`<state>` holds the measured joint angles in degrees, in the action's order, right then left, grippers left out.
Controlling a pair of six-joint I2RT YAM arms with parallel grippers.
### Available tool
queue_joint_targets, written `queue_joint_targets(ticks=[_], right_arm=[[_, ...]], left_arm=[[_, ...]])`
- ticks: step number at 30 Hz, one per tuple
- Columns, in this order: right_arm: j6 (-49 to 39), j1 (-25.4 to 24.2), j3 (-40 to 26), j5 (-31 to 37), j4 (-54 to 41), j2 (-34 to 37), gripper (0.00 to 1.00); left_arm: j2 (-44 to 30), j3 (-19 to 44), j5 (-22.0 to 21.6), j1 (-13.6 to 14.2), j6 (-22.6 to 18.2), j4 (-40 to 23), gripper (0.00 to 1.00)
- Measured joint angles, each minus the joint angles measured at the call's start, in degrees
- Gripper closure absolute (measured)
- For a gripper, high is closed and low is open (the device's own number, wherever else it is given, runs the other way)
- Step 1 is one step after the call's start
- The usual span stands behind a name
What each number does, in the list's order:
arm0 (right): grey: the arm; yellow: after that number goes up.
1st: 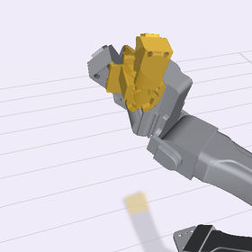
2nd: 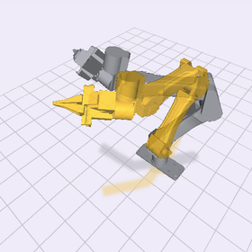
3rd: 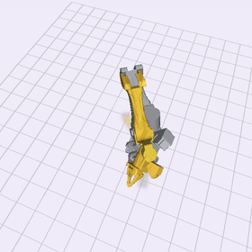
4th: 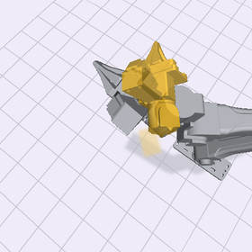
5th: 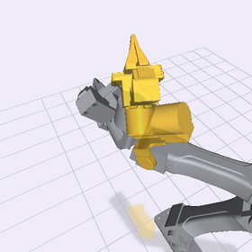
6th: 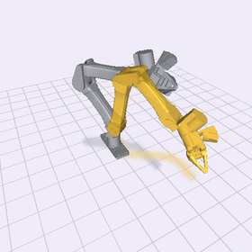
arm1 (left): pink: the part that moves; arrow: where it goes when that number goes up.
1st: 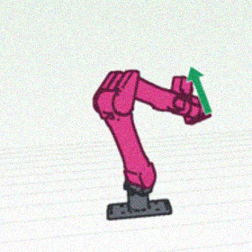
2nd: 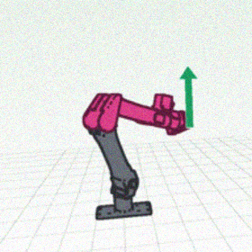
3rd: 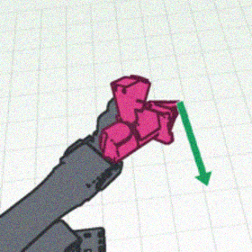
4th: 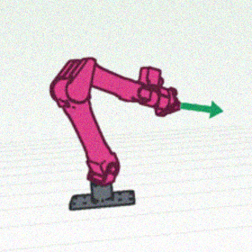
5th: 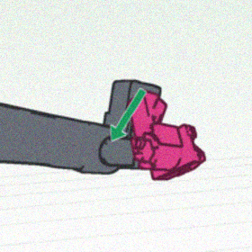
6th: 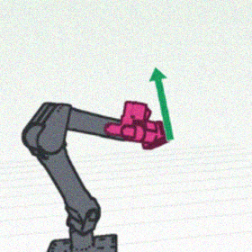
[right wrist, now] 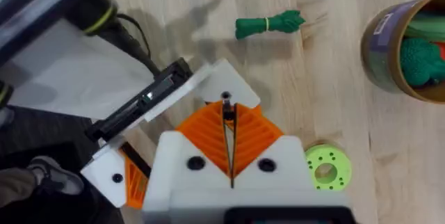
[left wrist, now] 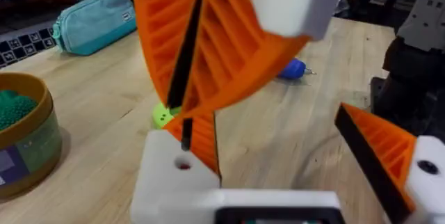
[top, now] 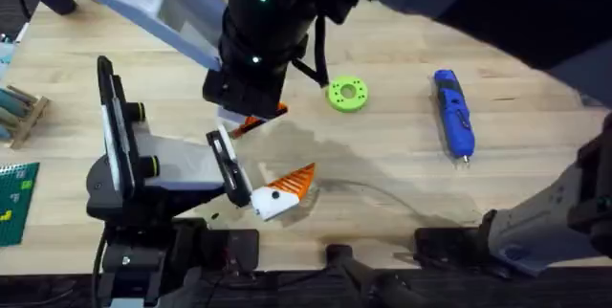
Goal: Pick up the gripper from the table and insert it into the empty holder that is missing its gripper. Then pick up a screw, insert it into the mounting hole, and use the screwdriver to tighten it. Finally, clean up the table by picking up the vegetable and placing it into the bucket.
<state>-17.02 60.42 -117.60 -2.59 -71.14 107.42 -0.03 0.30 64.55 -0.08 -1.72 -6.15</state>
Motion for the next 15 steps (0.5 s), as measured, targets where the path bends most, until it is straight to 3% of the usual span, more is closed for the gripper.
queue_joint_targets(ticks=[15], right_arm=[[0.01, 0.04, 0.0, 0.2, 0.01, 0.74, 0.996]], left_arm=[[0.0, 0.0, 0.0, 0.0, 0.0, 0.0, 0.015]])
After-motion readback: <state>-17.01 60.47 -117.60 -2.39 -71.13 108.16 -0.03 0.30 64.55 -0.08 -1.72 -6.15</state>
